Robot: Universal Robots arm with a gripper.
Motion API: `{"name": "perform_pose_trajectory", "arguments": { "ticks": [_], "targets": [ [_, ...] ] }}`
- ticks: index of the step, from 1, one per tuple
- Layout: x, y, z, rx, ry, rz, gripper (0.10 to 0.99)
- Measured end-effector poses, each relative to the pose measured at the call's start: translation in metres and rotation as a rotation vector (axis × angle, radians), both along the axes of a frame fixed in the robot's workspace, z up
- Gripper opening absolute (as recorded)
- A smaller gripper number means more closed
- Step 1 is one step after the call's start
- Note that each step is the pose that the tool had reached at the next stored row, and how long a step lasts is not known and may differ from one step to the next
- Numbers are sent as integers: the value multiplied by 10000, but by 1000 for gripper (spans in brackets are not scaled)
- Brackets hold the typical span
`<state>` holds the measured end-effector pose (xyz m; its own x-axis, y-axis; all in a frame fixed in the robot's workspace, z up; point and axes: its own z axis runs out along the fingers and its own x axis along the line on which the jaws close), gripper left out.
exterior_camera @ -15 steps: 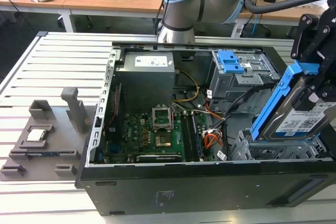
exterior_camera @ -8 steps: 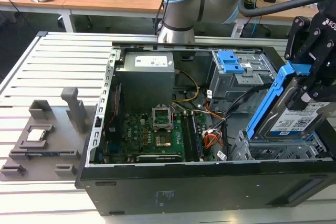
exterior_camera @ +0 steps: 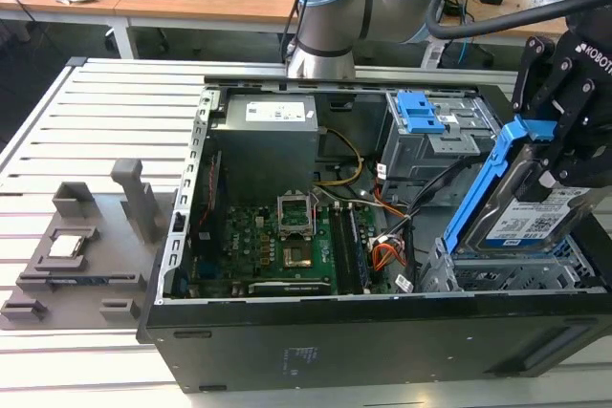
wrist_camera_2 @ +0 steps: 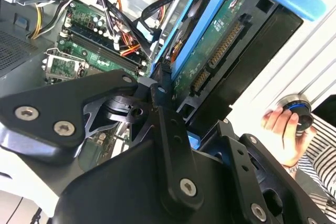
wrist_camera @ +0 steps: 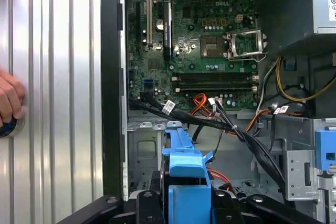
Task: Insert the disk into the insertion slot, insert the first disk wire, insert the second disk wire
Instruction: 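Insert the disk into the insertion slot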
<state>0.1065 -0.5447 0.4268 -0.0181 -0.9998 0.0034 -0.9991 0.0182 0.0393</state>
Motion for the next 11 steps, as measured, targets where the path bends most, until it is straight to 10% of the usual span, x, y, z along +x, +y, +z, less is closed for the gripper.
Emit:
{"name": "perform_pose_trajectory", "arguments": {
  "ticks": [11],
  "targets": [
    [0,0,-121,1,0,3,361]
  ]
}}
